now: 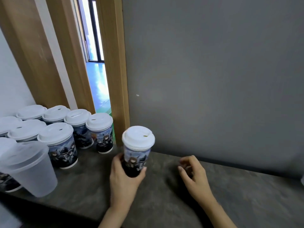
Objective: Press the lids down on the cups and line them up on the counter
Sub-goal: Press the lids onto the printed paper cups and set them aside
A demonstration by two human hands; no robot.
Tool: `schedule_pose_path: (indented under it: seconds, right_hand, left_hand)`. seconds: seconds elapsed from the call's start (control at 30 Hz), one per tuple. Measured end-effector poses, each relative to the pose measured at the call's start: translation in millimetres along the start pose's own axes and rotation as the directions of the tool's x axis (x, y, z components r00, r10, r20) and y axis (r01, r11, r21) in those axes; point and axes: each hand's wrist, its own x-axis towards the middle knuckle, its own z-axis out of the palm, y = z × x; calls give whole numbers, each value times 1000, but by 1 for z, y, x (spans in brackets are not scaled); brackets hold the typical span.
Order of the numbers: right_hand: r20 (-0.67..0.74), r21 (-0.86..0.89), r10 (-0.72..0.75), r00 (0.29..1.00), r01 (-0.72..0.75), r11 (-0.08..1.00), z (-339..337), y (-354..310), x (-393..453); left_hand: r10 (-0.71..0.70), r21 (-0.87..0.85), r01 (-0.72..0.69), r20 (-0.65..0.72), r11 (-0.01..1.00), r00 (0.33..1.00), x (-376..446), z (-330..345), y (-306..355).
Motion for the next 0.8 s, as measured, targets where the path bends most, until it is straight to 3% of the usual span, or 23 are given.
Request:
schedule_pose_path:
  seconds: [0.1,0.17,0.27,0.4,0.63,0.8]
  right_hand:
    - [-16,378,161,987,-143,915,-7,6,-3]
    - [0,521,197,980,-169,837,-13,14,-3]
    - [59,581,136,989,-145,801,-21,17,-3]
    - [106,603,96,990,-141,785,-19,13,-3]
    - [53,634,175,983,-169,755,-24,14,-1]
    - [81,678,201,976,-202,707,-24,15,0]
  left_hand:
    - [157,-26,-155,113,988,981,-6,25,19]
    - [295,-18,-297,192,955,936,-7,33,22]
    - [409,-32,-414,248,910,878,-11,29,19]
    - [487,-121,-472,222,873,845,-10,24,15]
    - [477,-250,-409,370,878,797,-13,21,22]
    - [291,-240,-193,493,951,820,-11,21,19]
